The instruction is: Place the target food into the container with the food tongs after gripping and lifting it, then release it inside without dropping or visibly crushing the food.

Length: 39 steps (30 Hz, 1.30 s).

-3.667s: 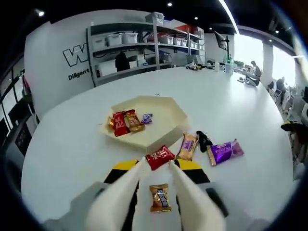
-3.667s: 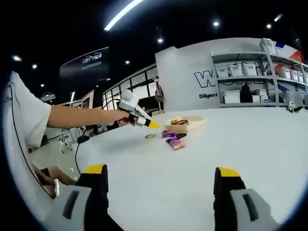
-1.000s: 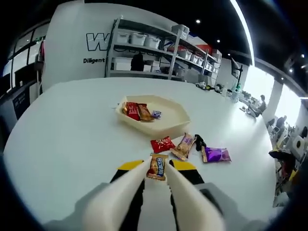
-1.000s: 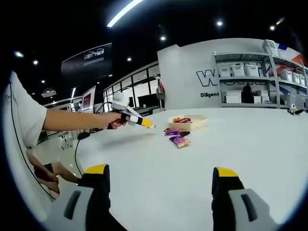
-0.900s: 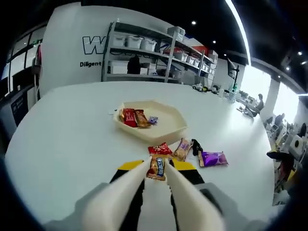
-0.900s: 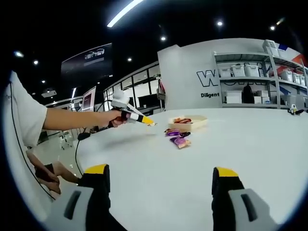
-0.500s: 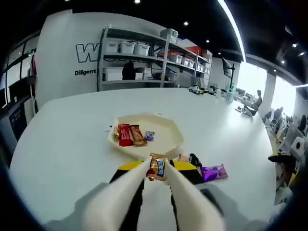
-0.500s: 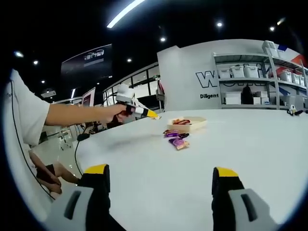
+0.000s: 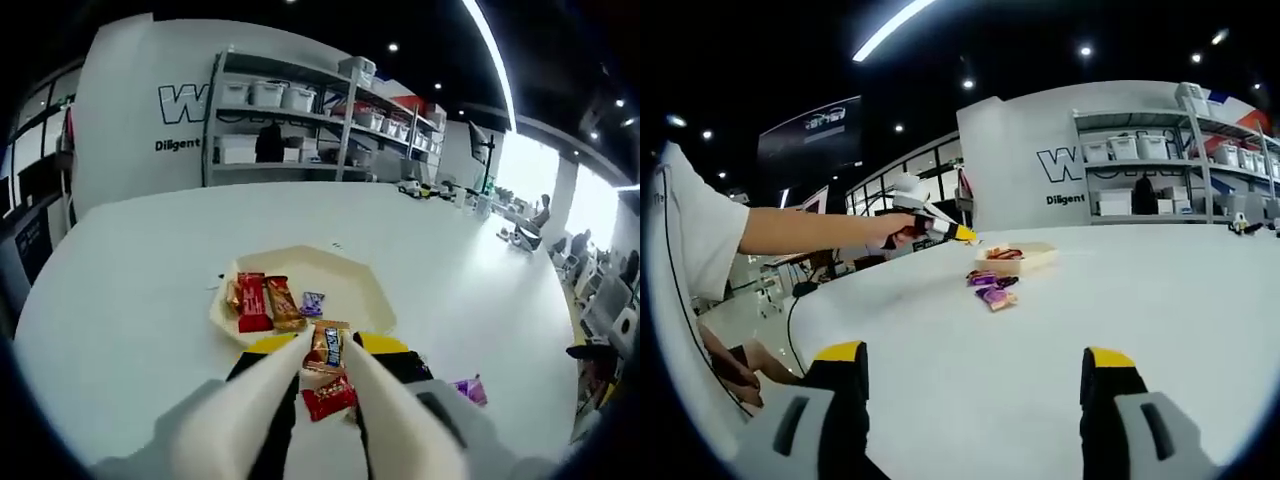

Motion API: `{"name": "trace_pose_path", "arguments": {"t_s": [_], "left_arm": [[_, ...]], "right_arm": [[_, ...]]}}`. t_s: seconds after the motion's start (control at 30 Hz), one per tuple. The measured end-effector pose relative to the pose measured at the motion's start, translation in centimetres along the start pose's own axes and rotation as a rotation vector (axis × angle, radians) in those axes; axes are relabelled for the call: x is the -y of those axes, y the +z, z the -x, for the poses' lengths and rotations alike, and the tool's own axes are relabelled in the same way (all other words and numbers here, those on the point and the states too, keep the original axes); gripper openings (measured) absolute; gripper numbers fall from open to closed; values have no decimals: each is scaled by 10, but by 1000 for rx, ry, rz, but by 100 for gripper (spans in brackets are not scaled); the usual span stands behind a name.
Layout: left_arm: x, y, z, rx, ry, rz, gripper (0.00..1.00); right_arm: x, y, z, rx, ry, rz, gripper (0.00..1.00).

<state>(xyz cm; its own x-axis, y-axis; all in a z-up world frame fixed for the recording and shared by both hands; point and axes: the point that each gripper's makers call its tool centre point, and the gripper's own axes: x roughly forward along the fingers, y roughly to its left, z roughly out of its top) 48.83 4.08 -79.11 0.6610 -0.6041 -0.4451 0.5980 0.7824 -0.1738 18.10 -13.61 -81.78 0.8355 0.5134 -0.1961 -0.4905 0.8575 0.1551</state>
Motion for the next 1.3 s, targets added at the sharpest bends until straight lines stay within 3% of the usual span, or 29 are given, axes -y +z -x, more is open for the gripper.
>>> {"name": "trace_pose_path", "arguments": {"t_s": [0.1,0.33,0.47,0.53,0.6,0.73,0.83,0.97,1.3], "left_arm": [[-4,3,-9,-9,23,-53,20],[-8,2,-27,-29,39,-62,20],[-10,-11,-38,-73,46,-39,20],[-16,-14,-43,-73,68,-72,20],[-22,-19,-47,-85,79,-45,20],[-27,-23,-55,-94,94,-67,20],[-26,-20,-58,-91,102,-77,21],[-28,-22,-61,-124,135,-186,21],[-20,-13,-56,-86,119,-164,22]], "right_arm": [[2,-3,-1,-7,3,-3,86],[12,-3,-1,-3,-3,-18,86],[18,-5,-1,-5,-10,-24,85],[21,-6,-1,-9,-13,-24,85],[22,-7,0,-12,-16,-25,85],[28,-8,2,-15,-26,-27,85],[30,-7,3,-14,-32,-30,85],[32,-8,3,-17,-39,-29,85],[33,-7,7,-16,-45,-27,85]]}}
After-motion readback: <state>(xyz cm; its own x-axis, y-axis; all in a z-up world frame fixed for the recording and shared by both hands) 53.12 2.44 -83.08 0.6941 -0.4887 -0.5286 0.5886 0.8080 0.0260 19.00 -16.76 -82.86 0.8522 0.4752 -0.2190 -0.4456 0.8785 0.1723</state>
